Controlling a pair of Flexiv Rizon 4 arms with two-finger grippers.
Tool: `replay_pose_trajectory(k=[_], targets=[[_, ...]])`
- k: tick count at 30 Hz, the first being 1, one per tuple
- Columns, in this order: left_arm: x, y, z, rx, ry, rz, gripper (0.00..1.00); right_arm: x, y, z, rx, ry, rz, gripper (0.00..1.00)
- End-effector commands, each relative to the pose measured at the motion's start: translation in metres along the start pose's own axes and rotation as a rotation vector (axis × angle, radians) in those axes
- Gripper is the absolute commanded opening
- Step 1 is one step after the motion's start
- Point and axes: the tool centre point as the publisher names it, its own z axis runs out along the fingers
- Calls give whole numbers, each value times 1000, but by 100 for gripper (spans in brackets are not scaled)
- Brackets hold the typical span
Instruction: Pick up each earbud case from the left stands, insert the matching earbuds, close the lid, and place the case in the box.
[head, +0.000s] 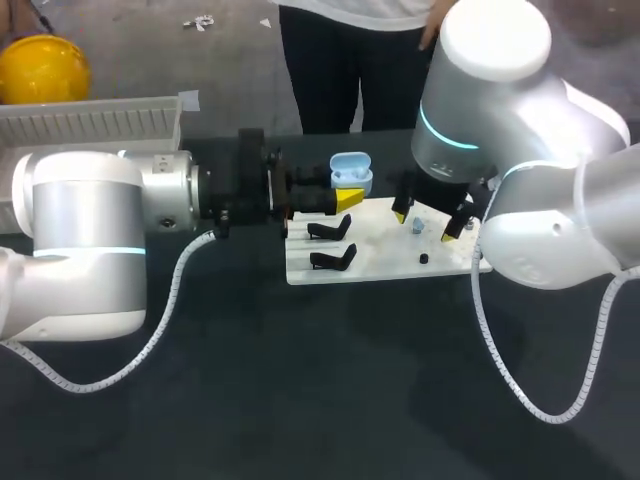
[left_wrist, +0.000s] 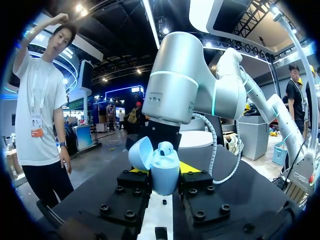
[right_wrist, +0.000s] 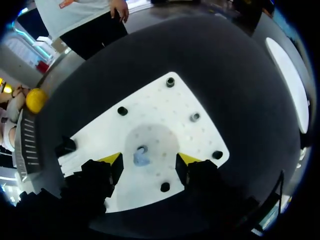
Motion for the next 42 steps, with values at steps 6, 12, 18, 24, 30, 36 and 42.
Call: replay_pose_trajectory(k=[6,12,18,24,30,36,42], targets=[[1,-3,0,-13,-4,4,0,-4,6,4,5,-6,0,47],[1,-3,0,-13,-4,4,0,-3,9,4,1,-3,-2,46],[1,-3,0,-13,-4,4,0,-1,10,6,3,1,0,40],[1,-3,0,-13,-4,4,0,-1,10,5,1,1,8,33],[1,-3,0,-13,-4,4,0,-1,11,6,3,4,8,31],[1,-3,0,-13,-4,4,0,-1,11,8,5,7,9,29],[1,-3,0,-13,-4,4,0,-2,11,10,8,10,10,16]])
